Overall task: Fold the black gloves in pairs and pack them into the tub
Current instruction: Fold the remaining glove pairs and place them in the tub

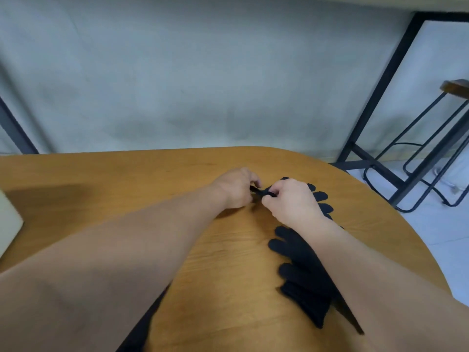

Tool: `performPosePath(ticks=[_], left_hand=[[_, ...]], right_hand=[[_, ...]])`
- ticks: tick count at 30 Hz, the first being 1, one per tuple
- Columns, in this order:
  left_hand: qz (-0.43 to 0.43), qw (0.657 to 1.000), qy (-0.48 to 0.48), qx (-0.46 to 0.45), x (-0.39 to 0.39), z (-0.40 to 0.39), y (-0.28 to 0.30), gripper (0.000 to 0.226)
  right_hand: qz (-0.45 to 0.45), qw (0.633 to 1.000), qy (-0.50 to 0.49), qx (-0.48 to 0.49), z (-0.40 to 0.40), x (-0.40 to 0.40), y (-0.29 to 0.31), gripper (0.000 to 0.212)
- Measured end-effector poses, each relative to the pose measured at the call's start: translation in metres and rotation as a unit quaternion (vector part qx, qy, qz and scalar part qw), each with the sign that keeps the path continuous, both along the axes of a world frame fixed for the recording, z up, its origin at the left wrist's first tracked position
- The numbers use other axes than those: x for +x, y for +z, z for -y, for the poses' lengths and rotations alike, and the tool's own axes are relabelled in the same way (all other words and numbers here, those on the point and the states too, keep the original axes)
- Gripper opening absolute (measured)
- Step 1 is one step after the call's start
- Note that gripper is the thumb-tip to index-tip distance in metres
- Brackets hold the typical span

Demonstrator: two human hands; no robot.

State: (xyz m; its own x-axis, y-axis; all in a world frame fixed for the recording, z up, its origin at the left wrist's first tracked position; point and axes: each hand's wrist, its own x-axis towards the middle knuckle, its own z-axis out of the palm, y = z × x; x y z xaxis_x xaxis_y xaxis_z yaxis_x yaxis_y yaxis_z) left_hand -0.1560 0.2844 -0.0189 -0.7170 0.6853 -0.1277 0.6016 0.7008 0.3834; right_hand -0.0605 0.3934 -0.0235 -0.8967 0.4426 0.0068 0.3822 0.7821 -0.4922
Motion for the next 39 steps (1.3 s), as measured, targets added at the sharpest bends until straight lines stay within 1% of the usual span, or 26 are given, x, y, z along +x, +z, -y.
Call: performPosePath(ticks=[2, 4, 6, 9, 13, 15, 17, 18, 19, 22, 24, 25, 26, 27, 28, 29, 31, 33, 36, 39], left_hand=[[-0.009, 0.998, 0.019, 0.058, 0.001, 0.006, 0.01, 0.022], [-0.013, 0.993, 0.042, 0.108, 0.002, 0.02, 0.026, 0.016], [0.01, 0.986, 0.057, 0.159, 0.006, 0.03, 0.044, 0.014], [0.06, 0.971, 0.074, 0.218, 0.011, 0.061, 0.068, 0.01], [0.108, 0.947, 0.097, 0.286, 0.017, 0.113, 0.087, 0.004], [0.126, 0.936, 0.113, 0.31, 0.02, 0.138, 0.09, 0.007], [0.157, 0.917, 0.14, 0.338, 0.023, 0.16, 0.089, 0.013], [0.182, 0.901, 0.166, 0.357, 0.023, 0.17, 0.087, 0.016], [0.214, 0.878, 0.202, 0.378, 0.024, 0.179, 0.085, 0.019], [0.312, 0.786, 0.31, 0.435, 0.032, 0.208, 0.079, 0.023], [0.361, 0.73, 0.333, 0.475, 0.039, 0.225, 0.072, 0.022], [0.377, 0.709, 0.333, 0.494, 0.045, 0.233, 0.069, 0.017], [0.382, 0.7, 0.332, 0.504, 0.051, 0.24, 0.064, 0.01], [0.37, 0.709, 0.335, 0.498, 0.057, 0.247, 0.058, 0.004], [0.353, 0.731, 0.34, 0.475, 0.062, 0.252, 0.05, 0.006], [0.332, 0.761, 0.344, 0.437, 0.068, 0.257, 0.041, 0.009], [0.286, 0.821, 0.351, 0.348, 0.079, 0.267, 0.019, 0.015], [0.231, 0.864, 0.347, 0.281, 0.085, 0.272, 0.001, 0.019], [0.179, 0.895, 0.325, 0.246, 0.092, 0.274, -0.005, 0.017], [0.14, 0.913, 0.295, 0.246, 0.095, 0.27, -0.001, 0.015]], right_hand=[[-0.027, 0.996, -0.018, -0.084, 0.002, 0.002, 0.014, 0.01], [-0.045, 0.984, -0.036, -0.166, 0.012, 0.002, 0.029, 0.008], [-0.071, 0.973, -0.045, -0.216, 0.016, 0.004, 0.046, 0.007], [-0.108, 0.961, -0.007, -0.254, 0.036, 0.006, 0.065, 0.008], [-0.126, 0.945, 0.033, -0.301, 0.074, 0.001, 0.077, 0.009], [-0.128, 0.943, 0.048, -0.302, 0.093, -0.003, 0.082, 0.012], [-0.132, 0.947, 0.069, -0.286, 0.111, -0.005, 0.084, 0.014], [-0.139, 0.948, 0.08, -0.275, 0.12, -0.005, 0.086, 0.015], [-0.147, 0.95, 0.094, -0.259, 0.128, -0.004, 0.087, 0.017], [-0.178, 0.953, 0.142, -0.198, 0.156, 0.005, 0.092, 0.017], [-0.199, 0.947, 0.183, -0.176, 0.172, 0.021, 0.088, 0.01], [-0.205, 0.941, 0.208, -0.17, 0.18, 0.031, 0.082, 0.01], [-0.202, 0.936, 0.233, -0.169, 0.188, 0.041, 0.074, 0.01], [-0.184, 0.934, 0.254, -0.172, 0.194, 0.051, 0.062, 0.01], [-0.154, 0.935, 0.27, -0.173, 0.199, 0.061, 0.049, 0.011], [-0.12, 0.938, 0.282, -0.161, 0.203, 0.07, 0.035, 0.011], [-0.061, 0.944, 0.304, -0.109, 0.208, 0.084, 0.01, 0.013], [-0.024, 0.947, 0.313, -0.066, 0.209, 0.094, -0.005, 0.014], [-0.012, 0.95, 0.308, -0.042, 0.209, 0.101, -0.01, 0.016], [-0.039, 0.951, 0.303, -0.044, 0.209, 0.104, -0.006, 0.017]])
